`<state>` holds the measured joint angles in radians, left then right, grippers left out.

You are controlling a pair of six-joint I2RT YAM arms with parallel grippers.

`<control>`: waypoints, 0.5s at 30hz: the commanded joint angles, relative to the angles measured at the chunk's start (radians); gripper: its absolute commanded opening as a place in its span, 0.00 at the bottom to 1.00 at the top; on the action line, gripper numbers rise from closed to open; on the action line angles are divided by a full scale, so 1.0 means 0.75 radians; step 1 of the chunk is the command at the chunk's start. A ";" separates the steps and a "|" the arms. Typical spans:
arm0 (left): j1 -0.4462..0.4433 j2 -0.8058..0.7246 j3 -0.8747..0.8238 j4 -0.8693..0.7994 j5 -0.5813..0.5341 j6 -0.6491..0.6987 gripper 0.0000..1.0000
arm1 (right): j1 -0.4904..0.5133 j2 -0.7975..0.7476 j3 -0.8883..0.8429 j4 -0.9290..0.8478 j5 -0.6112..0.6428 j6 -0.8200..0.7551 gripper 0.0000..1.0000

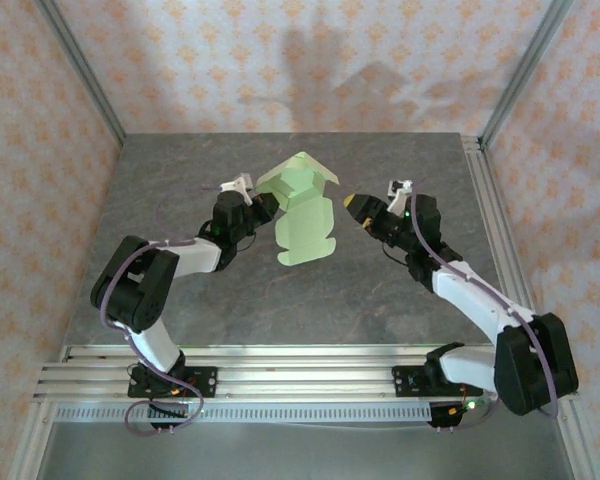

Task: Fold the paper box

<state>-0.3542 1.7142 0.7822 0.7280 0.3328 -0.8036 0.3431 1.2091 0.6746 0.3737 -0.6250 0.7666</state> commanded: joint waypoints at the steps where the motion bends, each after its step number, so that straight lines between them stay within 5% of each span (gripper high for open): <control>1: -0.022 -0.011 0.027 0.069 -0.019 -0.027 0.00 | 0.033 0.090 0.070 0.227 -0.028 0.095 0.54; 15: -0.064 -0.033 0.014 0.031 -0.052 0.043 0.00 | 0.073 0.328 0.180 0.356 -0.052 0.182 0.30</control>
<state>-0.3927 1.7138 0.7826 0.7307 0.3210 -0.8040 0.3923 1.4490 0.7807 0.5846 -0.6556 0.8944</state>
